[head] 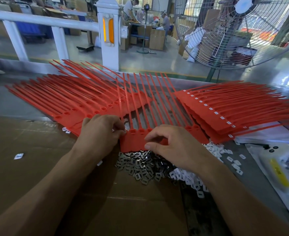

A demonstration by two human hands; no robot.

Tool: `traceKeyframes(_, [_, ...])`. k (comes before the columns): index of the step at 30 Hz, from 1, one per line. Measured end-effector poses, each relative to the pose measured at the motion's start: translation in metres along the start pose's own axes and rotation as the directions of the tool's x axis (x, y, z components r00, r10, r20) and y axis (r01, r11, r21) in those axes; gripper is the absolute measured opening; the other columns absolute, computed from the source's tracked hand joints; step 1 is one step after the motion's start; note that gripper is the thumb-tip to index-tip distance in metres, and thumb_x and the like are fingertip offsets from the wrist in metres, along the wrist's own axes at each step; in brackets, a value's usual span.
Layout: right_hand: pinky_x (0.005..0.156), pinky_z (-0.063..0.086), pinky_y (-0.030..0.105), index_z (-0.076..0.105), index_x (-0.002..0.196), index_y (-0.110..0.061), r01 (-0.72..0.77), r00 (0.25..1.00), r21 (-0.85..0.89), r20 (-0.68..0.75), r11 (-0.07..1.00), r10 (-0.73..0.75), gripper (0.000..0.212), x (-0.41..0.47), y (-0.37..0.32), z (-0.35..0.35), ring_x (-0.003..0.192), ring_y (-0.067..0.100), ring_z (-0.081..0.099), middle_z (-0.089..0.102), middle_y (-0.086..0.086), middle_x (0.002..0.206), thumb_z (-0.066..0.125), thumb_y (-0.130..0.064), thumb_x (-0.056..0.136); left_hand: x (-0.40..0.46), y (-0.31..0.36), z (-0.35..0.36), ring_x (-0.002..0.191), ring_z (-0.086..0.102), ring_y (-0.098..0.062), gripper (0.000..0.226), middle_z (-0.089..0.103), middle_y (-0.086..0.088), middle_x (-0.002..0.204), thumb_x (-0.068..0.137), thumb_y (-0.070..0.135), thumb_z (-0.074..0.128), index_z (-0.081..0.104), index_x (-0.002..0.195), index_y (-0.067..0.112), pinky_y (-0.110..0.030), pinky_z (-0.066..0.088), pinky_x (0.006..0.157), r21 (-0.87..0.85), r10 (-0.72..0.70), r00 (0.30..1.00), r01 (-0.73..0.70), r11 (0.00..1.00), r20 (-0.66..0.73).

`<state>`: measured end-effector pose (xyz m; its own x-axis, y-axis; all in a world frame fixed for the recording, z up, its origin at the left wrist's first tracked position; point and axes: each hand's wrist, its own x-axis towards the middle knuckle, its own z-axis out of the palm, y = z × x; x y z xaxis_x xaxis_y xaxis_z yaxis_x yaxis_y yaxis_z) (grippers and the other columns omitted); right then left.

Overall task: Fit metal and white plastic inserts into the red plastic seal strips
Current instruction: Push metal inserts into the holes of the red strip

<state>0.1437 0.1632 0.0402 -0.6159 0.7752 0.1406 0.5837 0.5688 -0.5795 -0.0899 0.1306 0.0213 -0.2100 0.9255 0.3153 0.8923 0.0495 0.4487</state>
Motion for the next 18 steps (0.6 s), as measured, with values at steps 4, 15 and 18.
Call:
traceKeyframes(4, [0.085,0.048,0.017,0.075,0.107,-0.035,0.064,0.991,-0.079,0.126,0.995,-0.054,0.031,-0.0008,-0.0037,-0.0009,0.098,-0.005,0.059,0.064,-0.021,0.1,0.078,-0.055,0.083,-0.0011,0.0009,-0.0007,0.102,0.058,-0.011,0.007,0.061,0.026,0.085,0.088,0.034,0.075,0.071,0.087,0.04,-0.045,0.036,0.104,-0.022,-0.005,1.0,0.005,1.0,0.001])
traceKeyframes(15, [0.092,0.048,0.031,0.076,0.097,-0.032,0.117,0.985,-0.126,0.143,0.985,-0.099,0.008,-0.0018,-0.0096,0.0024,0.098,0.0,0.057,0.064,-0.016,0.098,0.075,-0.038,0.093,-0.002,0.0026,-0.0029,0.104,0.062,-0.014,0.012,0.07,0.018,0.094,0.094,0.022,0.068,0.075,0.097,0.032,-0.05,0.045,0.103,-0.118,-0.035,0.999,0.034,0.992,-0.012])
traceKeyframes(18, [0.088,0.049,0.027,0.076,0.094,-0.031,0.105,0.99,-0.081,0.1,0.991,-0.097,0.003,-0.0008,-0.0081,0.0041,0.094,0.0,0.06,0.066,-0.016,0.094,0.074,-0.034,0.094,-0.0034,0.0043,-0.0043,0.1,0.062,-0.014,0.008,0.068,0.018,0.091,0.093,0.025,0.069,0.074,0.096,0.032,-0.05,0.048,0.1,-0.139,-0.006,0.999,0.0,0.99,-0.047])
